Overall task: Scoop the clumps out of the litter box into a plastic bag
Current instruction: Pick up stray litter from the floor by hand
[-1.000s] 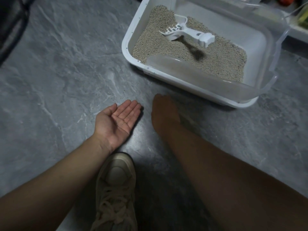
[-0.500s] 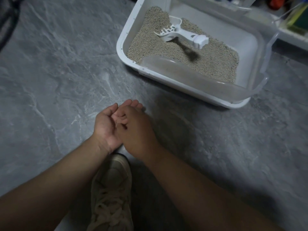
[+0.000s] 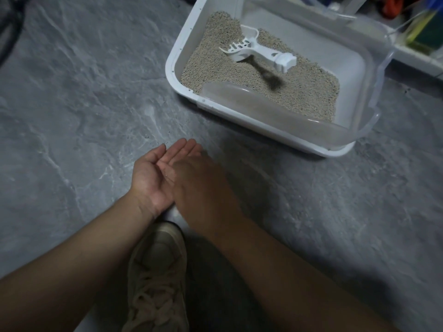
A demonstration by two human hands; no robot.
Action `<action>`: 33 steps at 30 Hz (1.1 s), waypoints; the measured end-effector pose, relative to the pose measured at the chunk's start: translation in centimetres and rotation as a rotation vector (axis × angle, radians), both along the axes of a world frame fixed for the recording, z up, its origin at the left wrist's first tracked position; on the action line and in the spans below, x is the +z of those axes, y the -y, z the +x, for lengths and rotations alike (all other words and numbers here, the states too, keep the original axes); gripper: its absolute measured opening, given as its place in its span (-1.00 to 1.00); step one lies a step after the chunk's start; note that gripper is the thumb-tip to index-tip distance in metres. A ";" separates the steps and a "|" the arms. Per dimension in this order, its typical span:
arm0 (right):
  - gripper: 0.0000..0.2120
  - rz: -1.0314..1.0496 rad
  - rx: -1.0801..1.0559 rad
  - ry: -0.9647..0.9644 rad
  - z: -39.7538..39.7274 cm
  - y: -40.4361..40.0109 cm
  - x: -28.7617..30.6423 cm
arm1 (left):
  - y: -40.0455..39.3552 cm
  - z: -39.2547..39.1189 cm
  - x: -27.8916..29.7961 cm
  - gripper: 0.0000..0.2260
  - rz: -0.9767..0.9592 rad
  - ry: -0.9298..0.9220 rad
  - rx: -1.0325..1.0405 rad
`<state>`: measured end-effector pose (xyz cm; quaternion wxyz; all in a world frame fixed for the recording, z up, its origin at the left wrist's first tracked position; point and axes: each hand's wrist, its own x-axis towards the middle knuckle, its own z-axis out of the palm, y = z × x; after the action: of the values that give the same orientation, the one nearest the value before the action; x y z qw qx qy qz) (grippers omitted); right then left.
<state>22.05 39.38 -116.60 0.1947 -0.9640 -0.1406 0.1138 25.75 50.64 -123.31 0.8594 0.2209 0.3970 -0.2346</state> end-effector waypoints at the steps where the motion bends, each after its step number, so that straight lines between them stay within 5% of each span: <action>1: -0.76 0.049 -0.086 0.056 -0.1 0.9 -0.2 | -0.3 0.1 0.0 -0.60 0.006 0.002 0.017; 7: -0.64 -0.056 -0.625 -0.228 0.4 7.9 -3.9 | -1.5 -0.4 -0.9 -0.56 0.013 -0.025 0.071; 13: -0.67 -0.064 -0.591 -0.313 1.5 8.3 -5.8 | -1.0 -0.7 -1.1 -0.56 0.004 -0.019 0.039; 19: -0.83 0.104 -0.629 -0.114 1.6 8.3 -4.6 | -1.1 -0.5 -1.2 -0.57 -0.002 -0.007 0.038; 23: -0.80 0.168 -0.781 -0.173 -0.6 8.8 -4.5 | -1.1 -0.6 -1.2 -0.56 -0.004 -0.009 0.031; 33: -0.81 0.185 -0.715 -0.211 -0.4 7.9 -3.4 | -0.5 -0.7 -0.5 -0.62 0.004 -0.017 0.034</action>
<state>21.69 31.52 -119.97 0.3216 -0.9135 0.2159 0.1243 25.07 51.11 -123.82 0.8595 0.2139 0.4082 -0.2212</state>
